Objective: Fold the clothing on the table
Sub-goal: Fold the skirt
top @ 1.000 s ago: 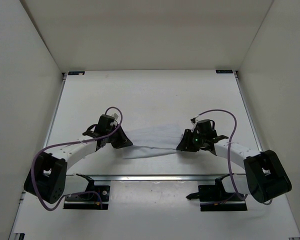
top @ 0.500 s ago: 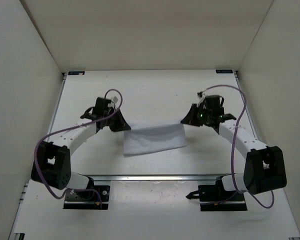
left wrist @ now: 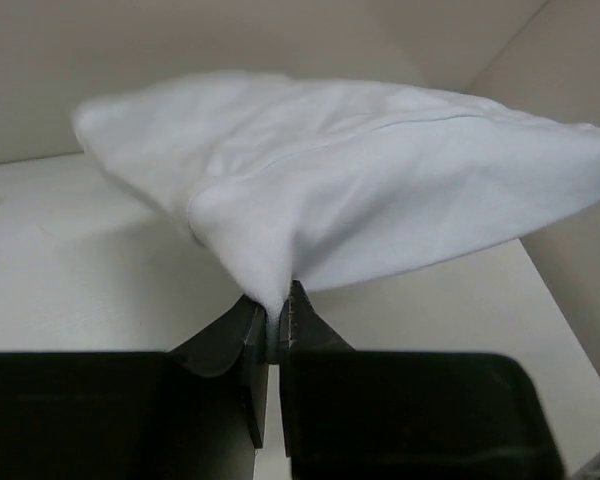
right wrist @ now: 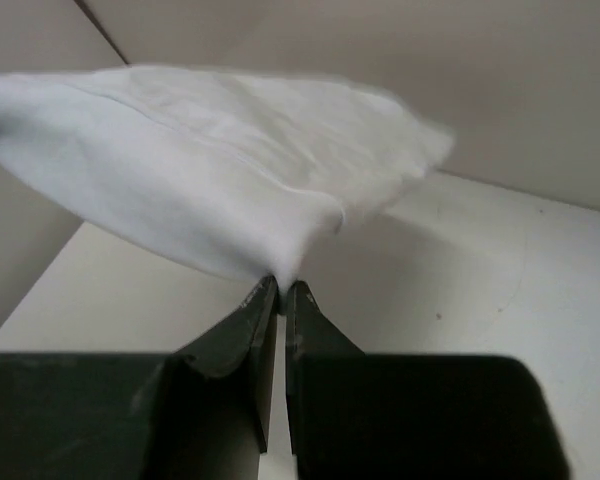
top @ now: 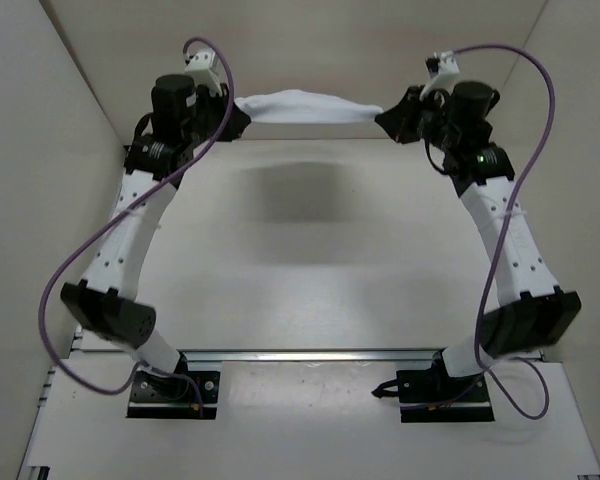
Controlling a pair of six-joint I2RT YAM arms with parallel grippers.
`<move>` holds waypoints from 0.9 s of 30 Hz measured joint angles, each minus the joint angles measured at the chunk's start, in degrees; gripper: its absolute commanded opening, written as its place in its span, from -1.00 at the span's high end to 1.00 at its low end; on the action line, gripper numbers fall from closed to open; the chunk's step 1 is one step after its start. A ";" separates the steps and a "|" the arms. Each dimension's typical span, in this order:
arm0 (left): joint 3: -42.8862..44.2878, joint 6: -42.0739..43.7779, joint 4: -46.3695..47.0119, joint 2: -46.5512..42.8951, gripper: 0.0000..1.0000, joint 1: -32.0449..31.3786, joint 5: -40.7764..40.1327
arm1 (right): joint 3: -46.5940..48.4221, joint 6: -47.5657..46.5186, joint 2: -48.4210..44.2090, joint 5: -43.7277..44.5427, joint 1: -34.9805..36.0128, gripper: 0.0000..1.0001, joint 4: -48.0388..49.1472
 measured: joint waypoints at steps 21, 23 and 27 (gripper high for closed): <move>-70.16 -12.66 -5.84 -43.30 1.00 -7.50 3.96 | -66.75 14.60 -38.93 2.01 11.78 1.00 -3.89; -67.71 -12.90 -4.00 -37.90 1.00 -5.46 4.81 | -65.18 13.62 -33.75 0.52 9.20 0.99 -1.70; -65.42 -13.62 -1.68 -28.17 1.00 -3.17 3.98 | -61.07 11.15 -20.90 -3.02 7.10 0.99 2.71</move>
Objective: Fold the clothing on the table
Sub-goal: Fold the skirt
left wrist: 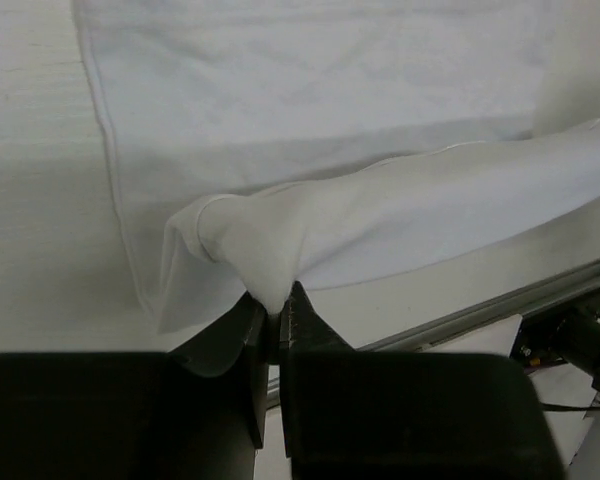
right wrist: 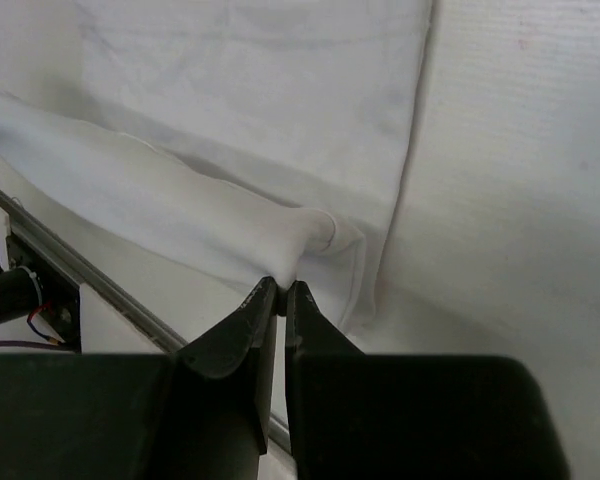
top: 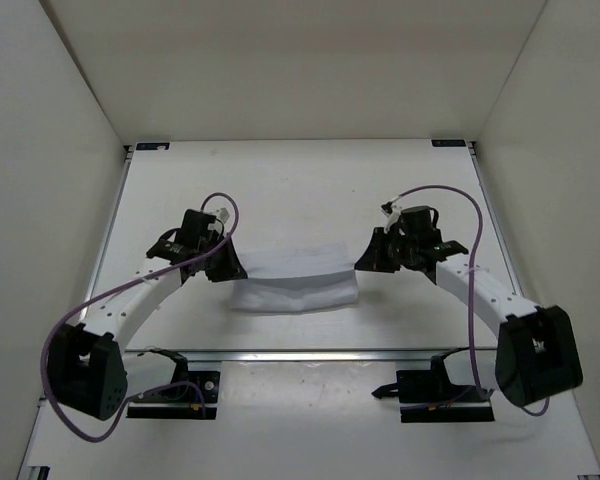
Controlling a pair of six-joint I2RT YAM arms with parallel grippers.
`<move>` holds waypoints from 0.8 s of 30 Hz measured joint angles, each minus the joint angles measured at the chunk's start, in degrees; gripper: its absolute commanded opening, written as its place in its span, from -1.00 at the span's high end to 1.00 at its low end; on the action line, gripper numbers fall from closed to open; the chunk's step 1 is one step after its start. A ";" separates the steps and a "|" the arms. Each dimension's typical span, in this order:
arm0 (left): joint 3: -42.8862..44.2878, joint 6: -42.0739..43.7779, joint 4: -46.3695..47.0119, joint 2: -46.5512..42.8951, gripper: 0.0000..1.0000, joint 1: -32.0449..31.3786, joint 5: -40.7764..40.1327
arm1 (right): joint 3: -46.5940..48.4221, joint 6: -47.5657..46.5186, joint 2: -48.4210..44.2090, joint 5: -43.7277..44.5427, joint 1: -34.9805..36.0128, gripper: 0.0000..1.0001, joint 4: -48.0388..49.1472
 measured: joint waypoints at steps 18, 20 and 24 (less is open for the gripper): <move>-0.20 -1.53 4.31 6.64 -0.96 4.96 -2.19 | 13.94 -6.60 18.51 -1.88 1.99 -0.14 3.54; -0.17 -1.05 4.61 3.98 -0.96 5.03 -2.45 | 11.32 -6.58 14.93 -1.27 1.95 -0.13 4.04; -0.28 -0.66 5.99 0.66 -0.77 4.74 -3.21 | 6.54 -6.49 10.67 -0.24 2.05 -0.31 4.92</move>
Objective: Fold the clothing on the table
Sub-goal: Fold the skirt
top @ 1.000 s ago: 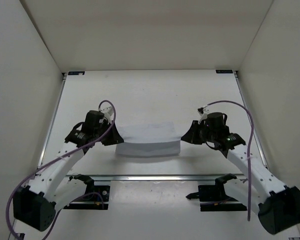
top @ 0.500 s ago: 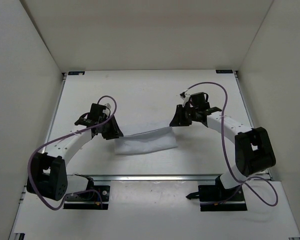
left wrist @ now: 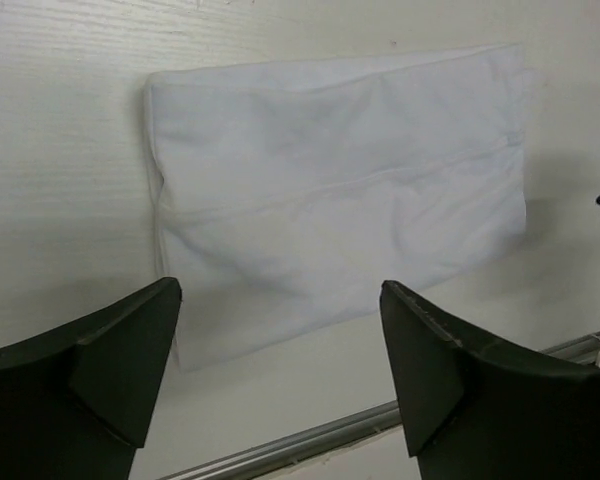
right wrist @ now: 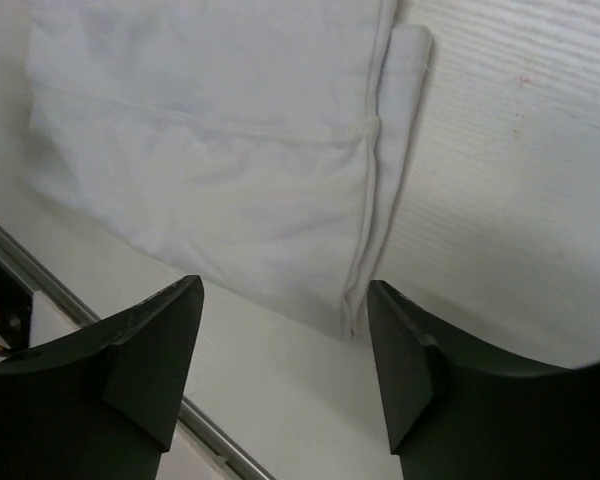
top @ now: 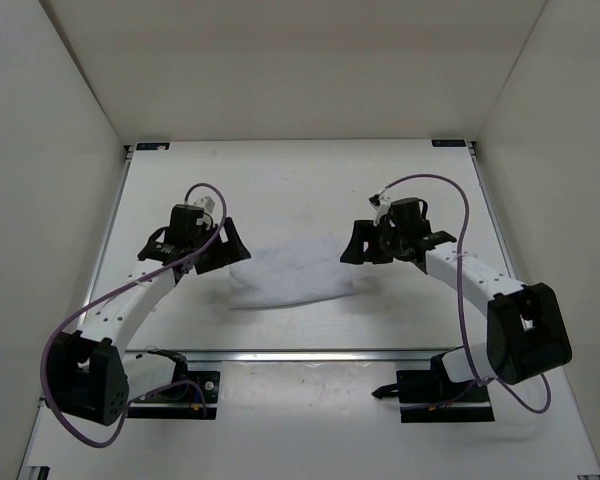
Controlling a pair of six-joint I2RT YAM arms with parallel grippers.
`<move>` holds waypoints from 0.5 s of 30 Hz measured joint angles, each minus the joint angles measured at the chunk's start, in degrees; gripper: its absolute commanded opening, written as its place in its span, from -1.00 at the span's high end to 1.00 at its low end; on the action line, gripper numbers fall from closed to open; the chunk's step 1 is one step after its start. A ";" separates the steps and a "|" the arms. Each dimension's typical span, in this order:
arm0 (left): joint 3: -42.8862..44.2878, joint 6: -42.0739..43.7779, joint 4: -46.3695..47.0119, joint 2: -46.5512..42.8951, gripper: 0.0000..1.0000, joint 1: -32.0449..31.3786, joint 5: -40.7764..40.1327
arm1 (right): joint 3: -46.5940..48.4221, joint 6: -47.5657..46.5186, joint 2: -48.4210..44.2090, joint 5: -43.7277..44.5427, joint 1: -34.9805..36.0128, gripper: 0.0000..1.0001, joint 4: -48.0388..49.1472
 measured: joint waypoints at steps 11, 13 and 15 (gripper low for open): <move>-7.43 -1.38 1.73 2.19 1.00 -3.82 -7.13 | -5.70 0.79 4.42 2.25 2.14 -0.29 0.26; -7.61 -1.99 1.88 2.19 1.00 -4.11 -9.16 | -5.70 0.57 5.22 2.64 2.29 -0.24 0.55; -7.87 -2.62 2.10 2.19 1.00 -4.37 -10.64 | -5.49 0.33 6.47 2.69 2.34 -0.19 1.14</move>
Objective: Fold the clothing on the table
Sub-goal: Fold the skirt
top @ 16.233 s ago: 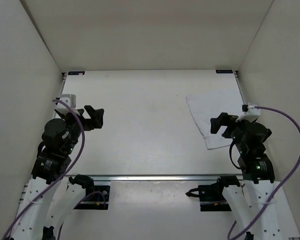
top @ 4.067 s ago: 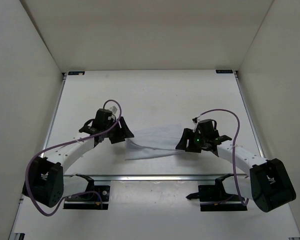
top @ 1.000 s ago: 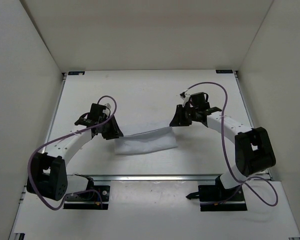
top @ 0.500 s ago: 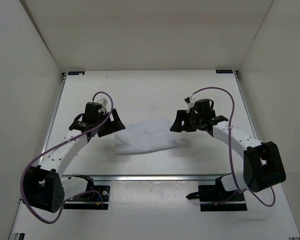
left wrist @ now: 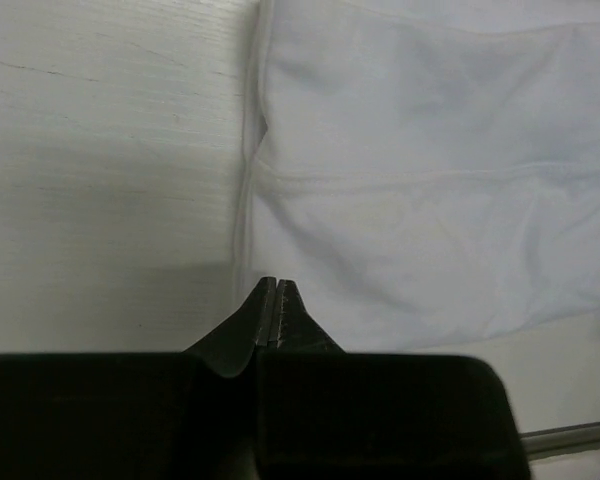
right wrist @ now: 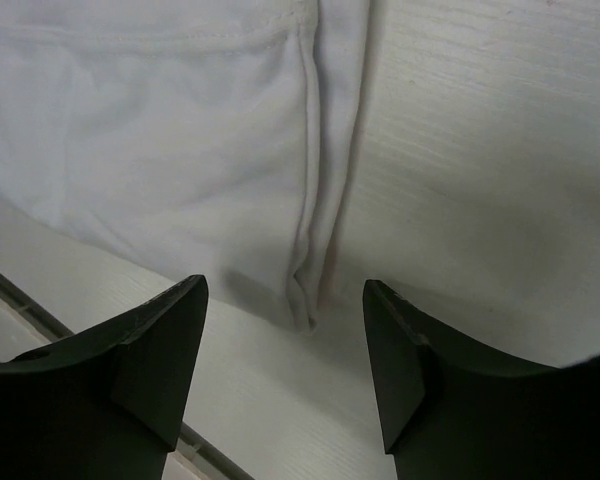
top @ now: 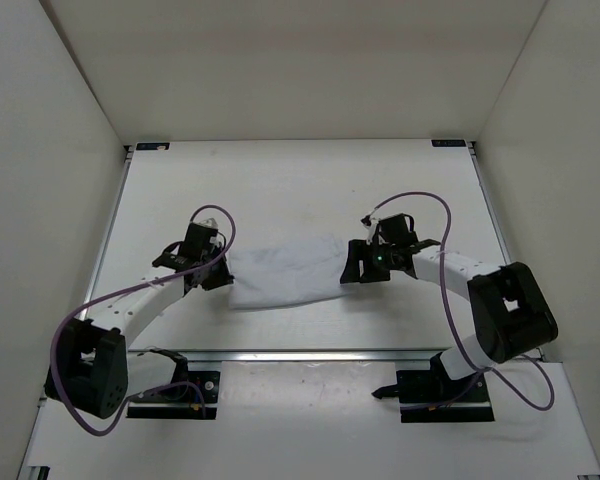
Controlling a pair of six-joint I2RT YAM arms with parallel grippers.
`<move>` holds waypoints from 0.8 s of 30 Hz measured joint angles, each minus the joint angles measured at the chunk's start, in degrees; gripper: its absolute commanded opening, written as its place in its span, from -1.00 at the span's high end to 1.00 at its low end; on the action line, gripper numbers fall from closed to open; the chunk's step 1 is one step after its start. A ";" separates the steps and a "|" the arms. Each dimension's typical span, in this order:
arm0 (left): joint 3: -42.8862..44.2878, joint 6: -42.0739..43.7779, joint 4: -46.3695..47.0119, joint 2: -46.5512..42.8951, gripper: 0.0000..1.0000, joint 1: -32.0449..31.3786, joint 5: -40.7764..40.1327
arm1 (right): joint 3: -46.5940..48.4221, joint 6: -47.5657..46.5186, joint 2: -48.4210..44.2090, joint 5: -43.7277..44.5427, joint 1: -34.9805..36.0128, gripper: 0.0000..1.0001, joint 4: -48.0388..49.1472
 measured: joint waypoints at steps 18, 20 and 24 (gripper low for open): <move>-3.93 -4.11 6.32 6.73 1.00 -1.75 -2.40 | 8.70 -1.84 11.54 2.56 1.25 1.00 0.98; -3.91 -4.26 7.32 7.30 1.00 -2.08 -2.27 | 9.03 -1.84 11.80 2.49 1.20 0.99 0.85; -3.21 -4.57 9.77 9.27 1.00 -2.71 -1.46 | 9.92 -1.99 11.96 2.97 1.14 1.00 -0.09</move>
